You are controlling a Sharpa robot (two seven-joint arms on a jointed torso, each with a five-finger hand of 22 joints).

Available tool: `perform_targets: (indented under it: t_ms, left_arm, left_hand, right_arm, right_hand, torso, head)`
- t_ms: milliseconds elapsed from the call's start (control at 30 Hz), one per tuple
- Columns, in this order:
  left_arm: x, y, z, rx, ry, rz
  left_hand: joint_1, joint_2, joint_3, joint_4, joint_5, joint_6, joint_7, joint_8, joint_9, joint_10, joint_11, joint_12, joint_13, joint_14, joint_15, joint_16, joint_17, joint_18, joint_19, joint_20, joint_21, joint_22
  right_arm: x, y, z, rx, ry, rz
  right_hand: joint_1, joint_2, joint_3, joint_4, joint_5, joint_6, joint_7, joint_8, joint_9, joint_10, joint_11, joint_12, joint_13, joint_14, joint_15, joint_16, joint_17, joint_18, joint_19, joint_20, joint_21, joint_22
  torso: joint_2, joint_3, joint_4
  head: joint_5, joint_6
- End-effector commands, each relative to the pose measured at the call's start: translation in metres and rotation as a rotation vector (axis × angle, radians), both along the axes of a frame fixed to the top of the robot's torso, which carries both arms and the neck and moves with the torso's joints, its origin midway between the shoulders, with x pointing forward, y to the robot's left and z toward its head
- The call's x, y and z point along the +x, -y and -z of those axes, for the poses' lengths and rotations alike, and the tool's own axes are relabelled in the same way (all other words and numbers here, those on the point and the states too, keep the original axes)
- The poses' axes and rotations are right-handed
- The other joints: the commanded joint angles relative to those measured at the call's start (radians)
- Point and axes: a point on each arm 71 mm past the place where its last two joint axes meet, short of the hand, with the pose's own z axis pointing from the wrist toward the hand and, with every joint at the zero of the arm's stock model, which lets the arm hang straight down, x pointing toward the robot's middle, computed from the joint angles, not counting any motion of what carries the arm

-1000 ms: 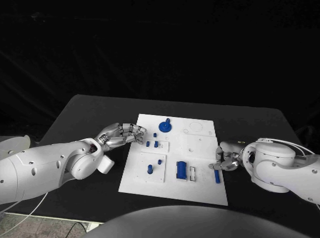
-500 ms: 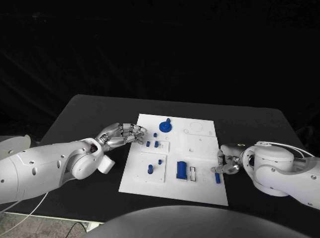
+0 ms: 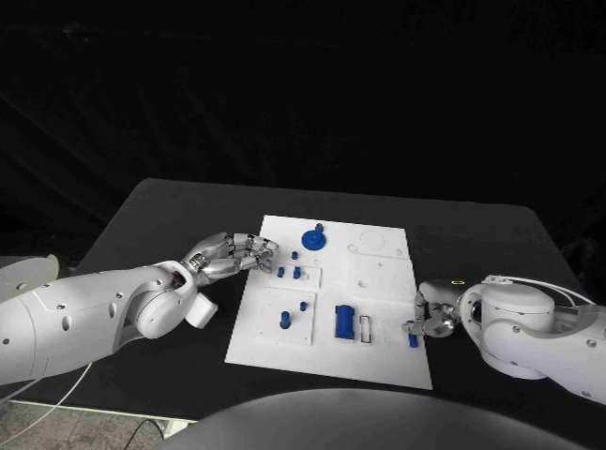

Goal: Assemble the parts on the task board

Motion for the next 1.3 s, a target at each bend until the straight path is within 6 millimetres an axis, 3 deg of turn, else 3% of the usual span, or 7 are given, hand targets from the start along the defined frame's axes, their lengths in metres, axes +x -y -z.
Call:
perform_targets:
  t_ms: [33,167,367,533,667,800,1300]
  left_arm:
    - [-0.001,0.003,0.0,-0.016,-0.007,0.016]
    - [-0.001,0.003,0.0,-0.015,-0.008,0.016]
    - [-0.001,0.003,0.001,-0.015,-0.009,0.016]
    - [-0.001,0.002,0.001,-0.016,-0.009,0.016]
    - [-0.001,0.002,0.001,-0.014,-0.008,0.016]
    - [-0.001,0.001,0.001,-0.012,-0.007,0.014]
    - [0.0,0.002,0.001,-0.013,-0.005,0.015]
  left_hand:
    - [0.01,-0.003,0.007,-0.001,0.005,0.0,0.008,0.004,0.0,0.003,0.001,0.003,-0.002,0.001,0.004,0.007,-0.001,-0.003,0.001,-0.004,-0.007,0.002]
    - [0.01,-0.003,0.007,-0.001,0.005,0.0,0.008,0.004,0.0,0.003,0.001,0.003,-0.002,0.001,0.004,0.007,-0.001,-0.003,0.001,-0.004,-0.007,0.002]
    - [0.009,-0.003,0.008,-0.002,0.005,-0.001,0.009,0.003,-0.001,0.003,0.002,0.003,-0.002,0.001,0.004,0.007,-0.002,-0.004,0.001,-0.004,-0.007,0.002]
    - [0.009,-0.003,0.008,-0.002,0.005,-0.001,0.009,0.003,-0.001,0.003,0.002,0.003,-0.002,0.001,0.004,0.007,-0.002,-0.004,0.001,-0.004,-0.007,0.002]
    - [0.009,-0.003,0.008,-0.002,0.005,-0.001,0.009,0.003,-0.001,0.003,0.002,0.003,-0.002,0.001,0.004,0.007,-0.002,-0.004,0.001,-0.004,-0.007,0.002]
    - [0.01,-0.004,0.009,-0.002,0.005,-0.001,0.009,0.003,-0.001,0.003,0.002,0.002,-0.004,0.001,0.004,0.007,-0.002,-0.004,0.0,-0.004,-0.007,0.003]
    - [0.01,-0.004,0.01,-0.002,0.005,-0.002,0.009,0.003,-0.001,0.003,0.002,0.002,-0.004,0.0,0.004,0.006,-0.003,-0.004,0.0,-0.004,-0.007,0.003]
  right_arm:
    - [-0.003,0.0,0.005,-0.007,-0.023,0.006]
    - [-0.005,-0.001,0.008,0.009,-0.032,0.016]
    - [-0.006,-0.003,0.011,0.034,-0.046,0.033]
    - [-0.006,-0.005,0.012,0.07,-0.05,0.058]
    - [-0.006,-0.007,0.011,0.1,-0.037,0.075]
    - [-0.006,-0.009,0.009,0.123,-0.016,0.087]
    - [-0.003,-0.019,-0.007,0.364,-0.148,0.295]
  right_hand:
    - [0.015,-0.007,0.015,-0.003,0.052,0.006,0.007,-0.038,-0.011,0.104,0.01,0.004,0.263,0.102,0.008,-0.008,0.238,-0.009,0.039,0.006,-0.009,0.203]
    - [0.043,-0.013,0.04,-0.019,0.142,0.017,0.007,-0.066,-0.01,0.104,0.01,0.004,0.263,0.101,0.008,-0.009,0.235,-0.008,0.038,0.007,-0.013,0.202]
    - [0.06,-0.021,0.064,-0.034,0.187,0.014,0.011,-0.099,-0.005,0.104,0.012,0.004,0.263,0.098,0.01,-0.015,0.222,-0.006,0.036,0.009,-0.023,0.199]
    - [0.146,-0.014,0.116,-0.105,0.234,0.016,0.008,-0.108,0.009,0.104,0.008,0.004,0.263,0.096,0.007,-0.019,0.213,-0.004,0.034,0.008,-0.03,0.197]
    - [0.21,-0.014,0.155,-0.172,0.218,0.023,0.008,-0.103,0.029,0.104,0.008,0.004,0.263,0.096,0.006,-0.021,0.209,-0.004,0.034,0.006,-0.031,0.197]
    - [0.23,-0.016,0.184,-0.21,0.186,0.033,0.007,-0.089,0.051,0.104,0.008,0.004,0.263,0.096,0.006,-0.021,0.208,-0.004,0.034,0.006,-0.032,0.197]
    - [0.181,-0.022,0.216,-0.219,0.214,0.034,0.002,-0.071,0.096,0.104,0.004,0.004,0.263,0.097,0.004,-0.019,0.212,-0.003,0.033,0.005,-0.039,0.195]
  torso:
    - [0.0,0.0,-0.0002]
    - [0.0,0.0001,-0.0002]
    - [0.0,0.0,0.0002]
    - [0.0,0.0,0.0005]
    - [0.0,-0.0001,-0.0001]
    - [0.0,0.0002,-0.0006]
    - [0.0,-0.0001,0.0023]
  head:
    - [0.001,0.0]
    - [0.001,0.0]
    - [0.002,0.0]
    - [0.004,0.0]
    - [0.005,0.0]
    - [0.007,0.0]
    - [0.003,0.0]
